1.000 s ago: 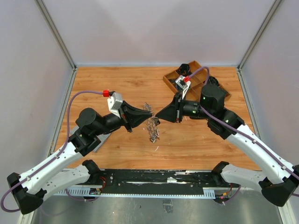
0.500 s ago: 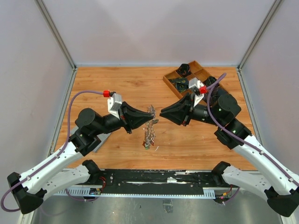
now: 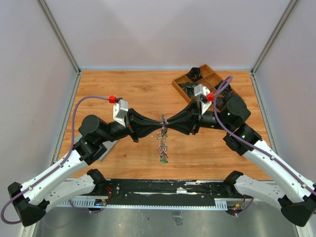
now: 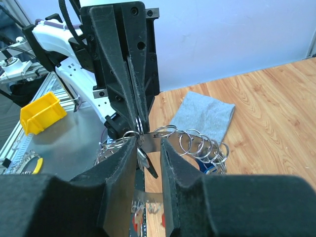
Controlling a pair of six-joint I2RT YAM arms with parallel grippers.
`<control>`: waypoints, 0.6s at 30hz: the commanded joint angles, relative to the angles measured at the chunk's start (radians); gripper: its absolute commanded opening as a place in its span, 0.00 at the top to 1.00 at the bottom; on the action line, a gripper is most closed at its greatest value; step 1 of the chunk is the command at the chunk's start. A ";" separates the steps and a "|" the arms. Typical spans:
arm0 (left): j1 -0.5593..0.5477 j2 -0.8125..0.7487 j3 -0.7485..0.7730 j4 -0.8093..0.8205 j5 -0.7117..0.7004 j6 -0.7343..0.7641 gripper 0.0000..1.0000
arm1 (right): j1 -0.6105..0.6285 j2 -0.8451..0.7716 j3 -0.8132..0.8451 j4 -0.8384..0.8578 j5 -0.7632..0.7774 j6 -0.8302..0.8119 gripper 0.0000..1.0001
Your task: Put the keys on the keyring
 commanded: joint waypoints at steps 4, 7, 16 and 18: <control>0.006 -0.006 0.035 0.078 0.011 -0.002 0.99 | -0.006 0.006 0.014 0.049 -0.055 -0.014 0.73; 0.006 -0.004 0.029 0.083 0.015 -0.002 0.99 | -0.007 0.014 0.008 0.073 -0.067 -0.004 0.74; 0.006 0.001 0.024 0.092 0.025 -0.008 0.99 | -0.006 0.031 0.002 0.095 -0.080 0.011 0.76; 0.006 0.000 0.024 0.092 0.023 -0.008 0.99 | -0.003 0.033 0.000 0.098 -0.085 0.012 0.76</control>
